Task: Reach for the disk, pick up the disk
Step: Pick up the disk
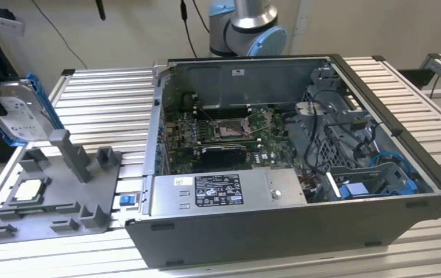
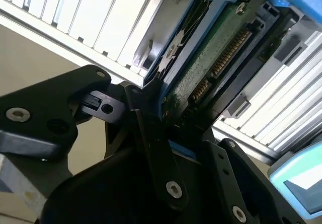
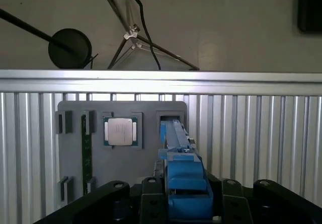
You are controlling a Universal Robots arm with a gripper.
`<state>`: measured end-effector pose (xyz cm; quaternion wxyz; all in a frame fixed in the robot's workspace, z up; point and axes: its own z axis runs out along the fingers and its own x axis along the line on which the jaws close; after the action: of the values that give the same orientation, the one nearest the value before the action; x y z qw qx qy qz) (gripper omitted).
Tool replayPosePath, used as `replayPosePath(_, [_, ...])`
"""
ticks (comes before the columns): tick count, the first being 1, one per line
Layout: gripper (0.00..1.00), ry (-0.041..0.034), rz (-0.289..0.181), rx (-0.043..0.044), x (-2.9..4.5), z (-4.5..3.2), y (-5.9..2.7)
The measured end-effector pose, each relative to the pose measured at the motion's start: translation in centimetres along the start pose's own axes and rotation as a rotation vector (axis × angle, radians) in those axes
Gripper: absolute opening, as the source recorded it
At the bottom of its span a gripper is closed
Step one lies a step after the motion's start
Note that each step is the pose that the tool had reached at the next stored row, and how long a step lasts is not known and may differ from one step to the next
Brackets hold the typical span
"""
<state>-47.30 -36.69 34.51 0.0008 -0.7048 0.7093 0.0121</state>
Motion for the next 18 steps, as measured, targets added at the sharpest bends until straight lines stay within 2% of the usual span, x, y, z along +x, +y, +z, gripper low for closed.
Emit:
replayPosePath(15, [0.0,0.0004,-0.004,-0.0002,-0.1,-5.72,0.09])
replayPosePath(18, [0.0,0.0006,-0.004,-0.0002,-0.12,-6.6,0.11])
